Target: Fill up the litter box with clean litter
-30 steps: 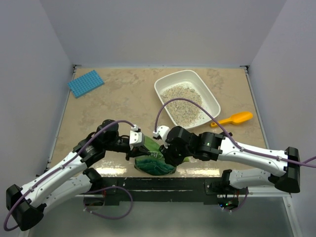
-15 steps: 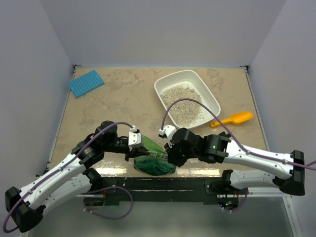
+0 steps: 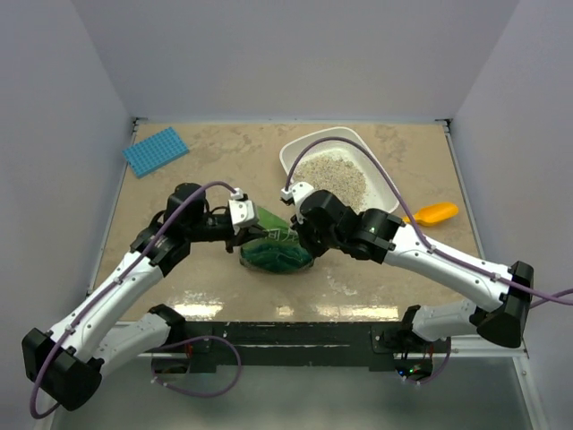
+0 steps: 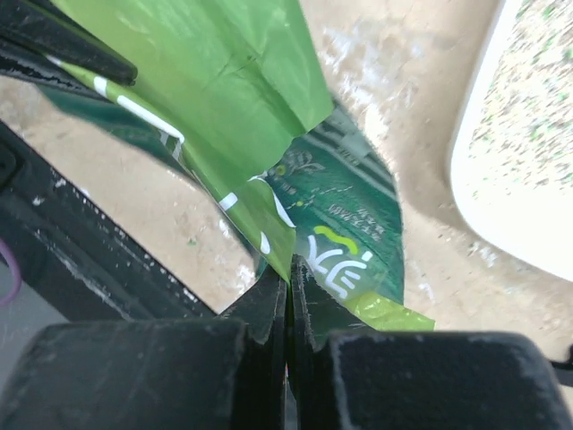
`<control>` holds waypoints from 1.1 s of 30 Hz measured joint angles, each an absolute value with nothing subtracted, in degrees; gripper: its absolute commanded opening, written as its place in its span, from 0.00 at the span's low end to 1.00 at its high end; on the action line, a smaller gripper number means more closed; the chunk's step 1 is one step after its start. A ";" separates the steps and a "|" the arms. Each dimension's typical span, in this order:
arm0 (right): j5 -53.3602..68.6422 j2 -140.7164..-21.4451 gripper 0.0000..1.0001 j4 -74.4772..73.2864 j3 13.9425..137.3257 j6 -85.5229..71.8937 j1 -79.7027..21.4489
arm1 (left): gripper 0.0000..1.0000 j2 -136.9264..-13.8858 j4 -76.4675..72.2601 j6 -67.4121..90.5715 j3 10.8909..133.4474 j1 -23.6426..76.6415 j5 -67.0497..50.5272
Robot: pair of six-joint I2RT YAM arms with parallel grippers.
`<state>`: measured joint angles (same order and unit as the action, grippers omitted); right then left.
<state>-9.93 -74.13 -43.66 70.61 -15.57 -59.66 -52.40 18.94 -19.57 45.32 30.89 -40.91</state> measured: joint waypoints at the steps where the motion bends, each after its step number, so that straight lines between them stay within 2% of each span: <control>1: -10.11 -74.13 0.00 -43.57 71.44 -15.09 -59.33 | 0.00 -53.15 18.83 -20.01 46.50 30.06 -41.43; 7: -10.87 -72.25 0.00 -40.80 69.67 -14.28 -58.85 | 0.00 -53.84 16.05 -20.78 46.74 28.73 -43.40; 12: -8.08 -72.58 0.00 -39.24 65.06 -14.85 -59.24 | 0.00 -50.70 11.29 -19.64 37.87 28.95 -45.15; 18: -7.29 -74.02 0.02 -38.44 64.79 -15.51 -59.48 | 0.00 -46.63 7.55 -18.11 32.95 28.93 -44.88; 20: -7.07 -73.97 0.16 -38.19 64.79 -15.90 -59.40 | 0.00 -45.76 6.96 -17.72 32.32 28.93 -44.66; 21: -6.98 -73.95 0.29 -38.15 64.79 -16.36 -59.35 | 0.00 -45.63 6.87 -17.54 32.21 28.93 -44.58; 23: -7.22 -73.56 0.43 -38.17 64.86 -17.63 -58.98 | 0.00 -45.63 6.55 -17.37 32.01 28.93 -44.51; 24: -7.92 -73.21 0.53 -38.35 64.99 -18.13 -58.70 | 0.00 -45.63 6.44 -17.21 31.97 28.88 -44.45; 26: -10.13 -71.46 0.59 -39.55 65.65 -19.70 -57.56 | 0.00 -45.65 6.26 -17.02 31.97 28.88 -44.05; 27: -11.66 -70.11 0.65 -39.97 65.82 -20.34 -56.66 | 0.00 -45.76 5.91 -16.84 31.97 28.84 -43.86; 30: -16.40 -64.58 0.71 -41.71 66.54 -24.29 -52.25 | 0.00 -46.50 4.58 -15.88 31.97 28.62 -43.18; 33: -21.56 -59.13 0.72 -43.20 66.70 -29.06 -47.13 | 0.00 -46.94 3.81 -14.81 31.97 28.51 -42.57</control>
